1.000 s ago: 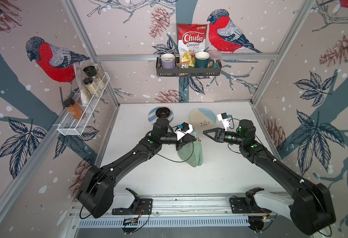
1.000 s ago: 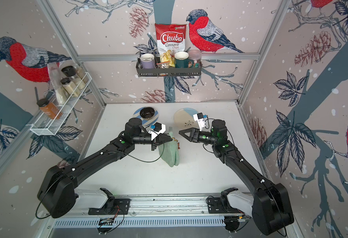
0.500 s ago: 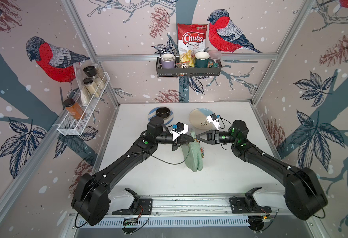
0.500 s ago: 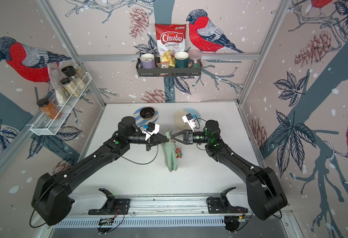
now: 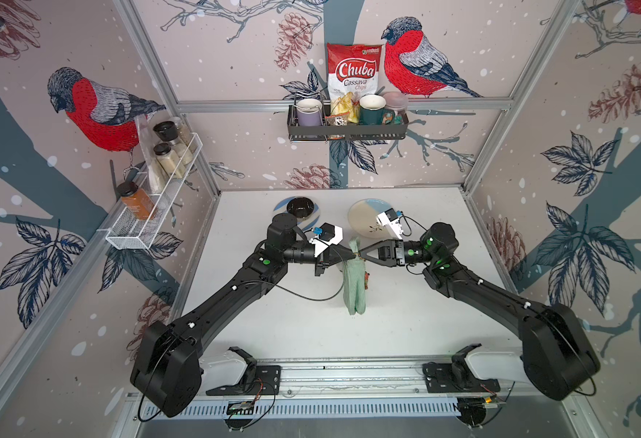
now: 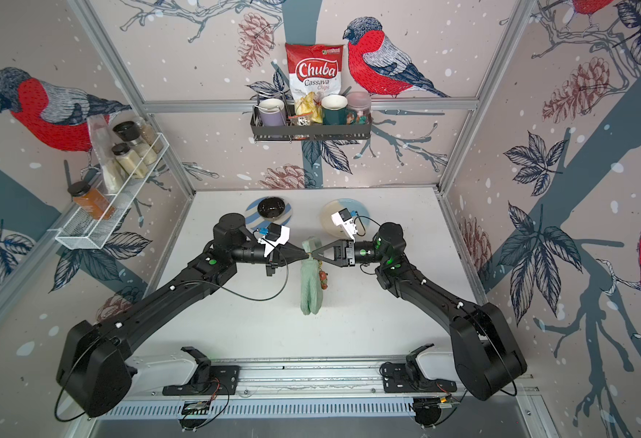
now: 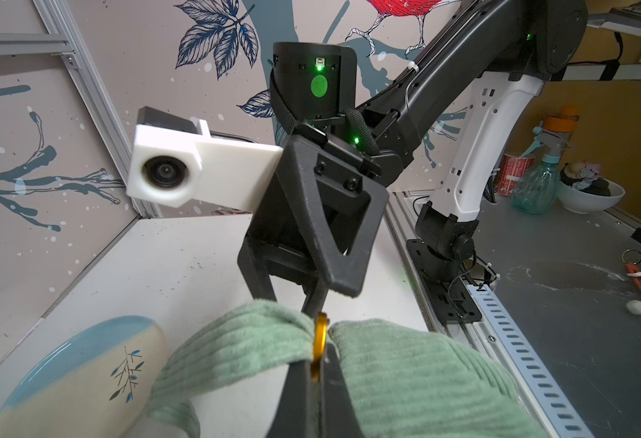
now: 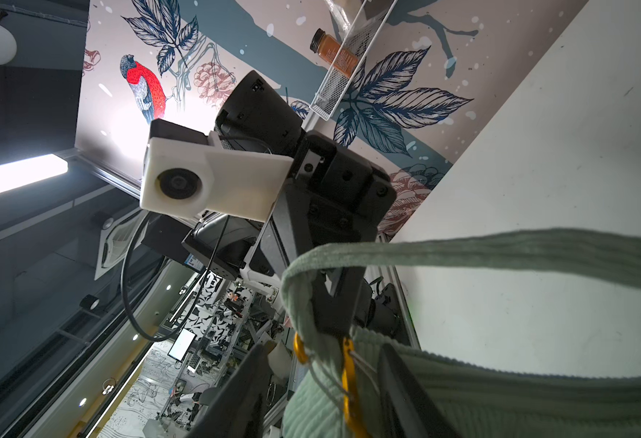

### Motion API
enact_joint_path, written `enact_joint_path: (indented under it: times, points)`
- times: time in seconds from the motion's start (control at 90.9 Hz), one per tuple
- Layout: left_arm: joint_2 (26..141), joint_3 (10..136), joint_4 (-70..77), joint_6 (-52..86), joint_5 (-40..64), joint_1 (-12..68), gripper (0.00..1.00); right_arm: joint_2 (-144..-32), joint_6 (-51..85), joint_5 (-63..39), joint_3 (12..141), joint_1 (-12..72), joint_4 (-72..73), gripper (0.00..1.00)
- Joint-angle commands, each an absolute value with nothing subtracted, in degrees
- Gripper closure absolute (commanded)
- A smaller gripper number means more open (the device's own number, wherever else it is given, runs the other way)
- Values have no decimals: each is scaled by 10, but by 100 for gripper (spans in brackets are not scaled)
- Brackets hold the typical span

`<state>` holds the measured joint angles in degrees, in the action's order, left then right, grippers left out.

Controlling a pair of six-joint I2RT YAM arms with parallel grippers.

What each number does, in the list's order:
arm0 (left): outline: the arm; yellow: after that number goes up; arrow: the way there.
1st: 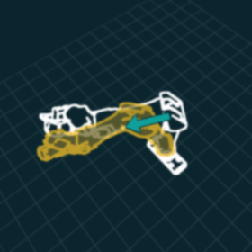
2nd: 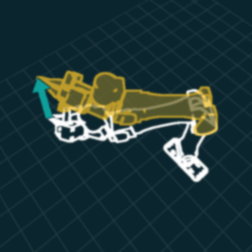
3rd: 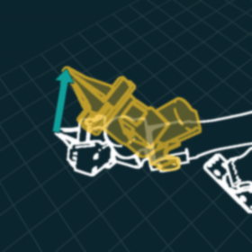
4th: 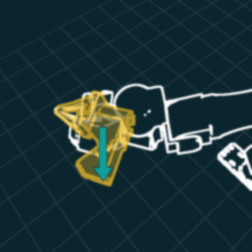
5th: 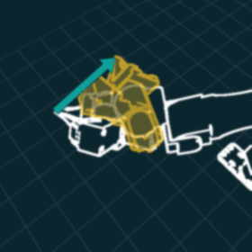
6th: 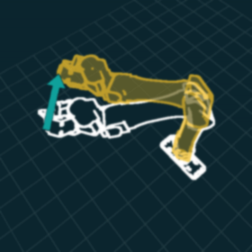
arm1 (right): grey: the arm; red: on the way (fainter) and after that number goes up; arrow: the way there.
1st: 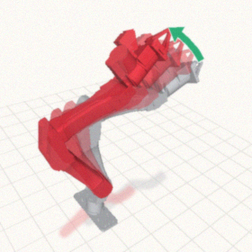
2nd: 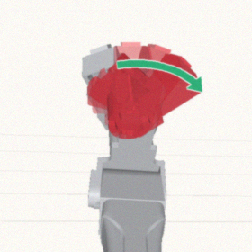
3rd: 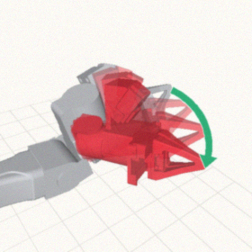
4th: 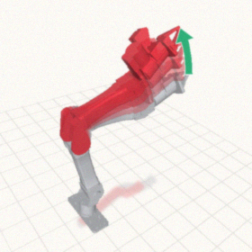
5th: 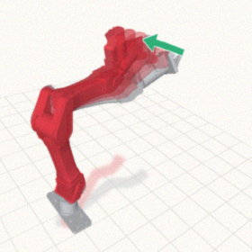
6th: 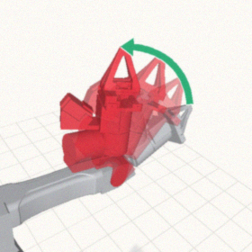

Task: Remove the decoration from the bag
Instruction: Pick up the bag from the center of the board.

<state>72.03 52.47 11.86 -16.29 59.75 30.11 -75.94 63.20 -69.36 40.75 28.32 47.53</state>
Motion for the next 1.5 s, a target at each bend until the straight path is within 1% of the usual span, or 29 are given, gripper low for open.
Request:
enact_joint_path:
  times: [0.0, 0.099, 0.165, 0.198, 0.242, 0.33, 0.385, 0.44, 0.517, 0.605, 0.693, 0.748, 0.913, 1.034, 1.111, 1.243, 1.298, 1.364, 1.43, 1.485]
  points:
    - [715, 527, 167, -149, 600, 298, 100, -770, 686, -713, 402, 280, 556, 56]
    - [717, 527, 167, -153, 592, 298, 100, -786, 713, -716, 407, 289, 599, 61]
    - [719, 527, 173, -148, 588, 298, 100, -786, 681, -715, 416, 297, 557, 67]
    - [720, 526, 177, -146, 585, 298, 100, -782, 652, -714, 423, 301, 509, 71]
    - [719, 525, 177, -147, 578, 298, 100, -771, 581, -709, 437, 306, 435, 75]
    - [716, 523, 176, -147, 564, 296, 100, -747, 426, -694, 471, 313, 208, 79]
    - [713, 520, 182, -141, 557, 293, 100, -743, 383, -695, 485, 312, 136, 80]
    - [711, 513, 201, -125, 551, 288, 100, -742, 365, -699, 485, 307, 110, 80]
    - [712, 502, 244, -94, 552, 282, 100, -742, 365, -709, 474, 302, 116, 74]
    - [717, 501, 267, -78, 556, 280, 100, -740, 361, -715, 475, 304, 117, 70]
    - [718, 501, 271, -76, 558, 279, 100, -738, 342, -720, 483, 312, 96, 63]
    - [718, 500, 272, -74, 559, 278, 100, -737, 338, -718, 484, 312, 92, 62]
    - [717, 499, 272, -70, 559, 278, 100, -739, 347, -708, 491, 317, 101, 74]
    - [712, 497, 269, -69, 551, 278, 100, -738, 332, -690, 498, 318, 77, 82]
    - [709, 495, 268, -67, 546, 278, 100, -737, 301, -670, 511, 320, 28, 88]
    - [702, 486, 276, -47, 533, 278, 100, -728, 231, -596, 546, 322, -82, 100]
    - [701, 478, 293, -23, 529, 278, 100, -726, 196, -554, 561, 327, -123, 100]
    - [698, 465, 317, 12, 519, 278, 100, -732, 144, -493, 596, 341, -217, 100]
    - [692, 456, 321, 41, 502, 277, 84, -743, 95, -432, 631, 358, -289, 100]
    - [681, 454, 306, 61, 480, 274, 75, -750, 70, -391, 658, 372, -337, 100]
